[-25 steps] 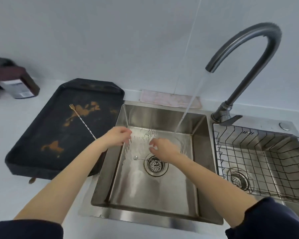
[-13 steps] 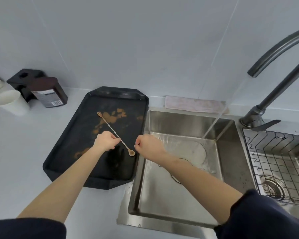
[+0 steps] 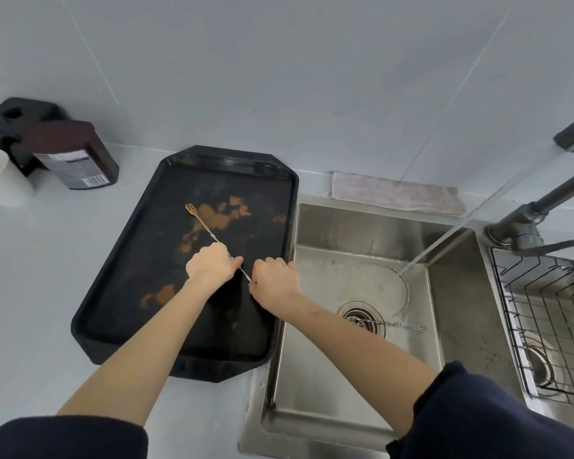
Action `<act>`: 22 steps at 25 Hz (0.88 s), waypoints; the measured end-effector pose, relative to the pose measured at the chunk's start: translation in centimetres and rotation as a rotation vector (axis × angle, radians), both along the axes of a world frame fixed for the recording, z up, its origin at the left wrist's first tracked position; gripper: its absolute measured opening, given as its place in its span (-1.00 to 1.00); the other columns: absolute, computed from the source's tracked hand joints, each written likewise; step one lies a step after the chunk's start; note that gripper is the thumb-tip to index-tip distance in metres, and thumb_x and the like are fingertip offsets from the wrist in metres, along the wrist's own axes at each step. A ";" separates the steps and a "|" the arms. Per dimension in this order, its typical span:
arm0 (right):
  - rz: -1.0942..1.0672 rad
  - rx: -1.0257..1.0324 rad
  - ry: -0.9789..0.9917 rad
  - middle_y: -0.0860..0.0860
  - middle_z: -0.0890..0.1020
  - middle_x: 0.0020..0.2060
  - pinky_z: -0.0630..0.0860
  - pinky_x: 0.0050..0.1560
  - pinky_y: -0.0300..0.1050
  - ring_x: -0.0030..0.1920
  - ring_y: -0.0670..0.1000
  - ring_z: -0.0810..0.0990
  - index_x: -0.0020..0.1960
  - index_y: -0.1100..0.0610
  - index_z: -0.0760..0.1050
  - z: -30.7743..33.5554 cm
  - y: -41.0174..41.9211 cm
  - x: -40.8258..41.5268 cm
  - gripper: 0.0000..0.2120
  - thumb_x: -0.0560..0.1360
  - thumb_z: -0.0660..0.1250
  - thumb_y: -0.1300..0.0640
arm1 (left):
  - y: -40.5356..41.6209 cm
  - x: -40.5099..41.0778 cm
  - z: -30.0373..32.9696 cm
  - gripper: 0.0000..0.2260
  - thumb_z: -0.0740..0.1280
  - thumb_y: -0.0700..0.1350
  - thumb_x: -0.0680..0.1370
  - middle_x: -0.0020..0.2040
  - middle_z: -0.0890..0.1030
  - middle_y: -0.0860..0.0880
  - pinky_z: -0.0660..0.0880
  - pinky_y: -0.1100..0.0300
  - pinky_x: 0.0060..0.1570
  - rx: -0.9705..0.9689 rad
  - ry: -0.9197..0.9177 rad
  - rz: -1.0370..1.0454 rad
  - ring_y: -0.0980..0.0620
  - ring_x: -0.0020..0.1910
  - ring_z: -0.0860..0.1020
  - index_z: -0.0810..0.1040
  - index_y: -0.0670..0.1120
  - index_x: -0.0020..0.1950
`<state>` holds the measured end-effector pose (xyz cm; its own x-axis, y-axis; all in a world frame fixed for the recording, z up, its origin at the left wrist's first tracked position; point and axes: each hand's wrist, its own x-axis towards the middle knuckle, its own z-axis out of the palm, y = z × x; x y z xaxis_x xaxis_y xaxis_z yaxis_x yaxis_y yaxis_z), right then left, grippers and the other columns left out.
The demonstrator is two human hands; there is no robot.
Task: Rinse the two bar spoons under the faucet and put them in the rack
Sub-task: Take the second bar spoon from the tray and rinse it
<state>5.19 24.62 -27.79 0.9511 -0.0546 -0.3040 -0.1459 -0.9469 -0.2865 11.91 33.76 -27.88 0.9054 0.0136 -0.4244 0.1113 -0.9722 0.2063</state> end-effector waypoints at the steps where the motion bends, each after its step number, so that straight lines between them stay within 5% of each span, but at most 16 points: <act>1: -0.008 0.006 0.002 0.16 0.56 0.17 0.34 0.24 0.02 0.23 0.19 0.47 0.18 0.23 0.45 0.1 0.1 0.0 -0.74 0.56 0.22 0.12 | -0.2 0.0 0.2 -0.69 0.27 0.02 0.52 0.03 0.62 -0.15 0.51 0.08 -0.01 0.015 0.005 -0.012 -0.16 0.06 0.59 0.54 -0.19 0.09; 7: -0.037 0.037 0.024 0.19 0.58 0.13 0.40 0.22 0.04 0.17 0.22 0.53 0.17 0.28 0.43 0.7 1.1 -0.3 -0.74 0.51 0.27 0.22 | -0.4 -0.3 0.6 -0.79 0.31 -0.01 0.47 -0.23 0.56 -0.08 0.47 0.14 -0.13 -0.016 0.087 0.026 -0.11 -0.07 0.62 0.53 -0.16 -0.08; 10: -0.057 0.090 0.111 0.18 0.60 0.12 0.43 0.18 0.01 0.16 0.22 0.55 0.15 0.27 0.46 1.4 1.2 -0.3 -0.75 0.50 0.29 0.20 | 0.0 -0.6 0.7 -0.82 0.29 -0.03 0.49 -0.41 0.54 -0.03 0.41 0.21 -0.29 -0.144 0.137 0.112 -0.03 -0.29 0.56 0.54 -0.14 -0.14; 14: -0.153 0.281 0.178 0.21 0.63 0.00 0.52 -0.13 -0.06 -0.01 0.18 0.58 -0.05 0.23 0.47 2.3 0.2 -0.5 -0.86 0.47 0.30 0.15 | 0.4 -1.0 1.2 -0.82 0.26 -0.11 0.55 -0.14 0.59 -0.06 0.41 0.28 -0.34 -0.596 0.233 0.313 0.10 -0.33 0.53 0.56 -0.18 0.01; 16: -0.190 0.369 0.157 0.18 0.58 -0.15 0.41 -0.33 -0.14 -0.15 0.13 0.52 -0.15 0.17 0.37 2.4 -0.6 -0.8 -0.89 0.45 0.29 0.17 | 0.1 -1.5 2.1 -0.88 0.26 -0.14 0.56 -0.13 0.57 -0.05 0.44 0.28 -0.26 -0.789 0.250 0.393 0.13 -0.31 0.52 0.54 -0.16 -0.01; 19: -0.243 0.483 0.085 0.08 0.51 -0.26 0.40 -0.32 -0.15 -0.24 0.10 0.50 -0.14 0.12 0.31 2.5 -2.3 -2.0 -0.88 0.45 0.27 0.22 | -1.2 -2.2 3.8 -0.88 0.26 -0.15 0.56 -0.19 0.57 -0.01 0.50 0.24 -0.14 -0.932 0.222 0.408 0.13 -0.25 0.54 0.52 -0.08 -0.17; 22: -0.315 0.560 0.056 0.06 0.51 -0.34 0.42 -0.35 -0.19 -0.38 0.06 0.48 -0.17 0.08 0.32 2.4 -4.2 -4.2 -0.86 0.45 0.24 0.29 | -2.9 -2.8 5.4 -0.92 0.26 -0.16 0.55 -0.20 0.58 0.01 0.49 0.29 -0.11 -1.047 0.189 0.372 0.13 -0.21 0.56 0.54 -0.10 -0.07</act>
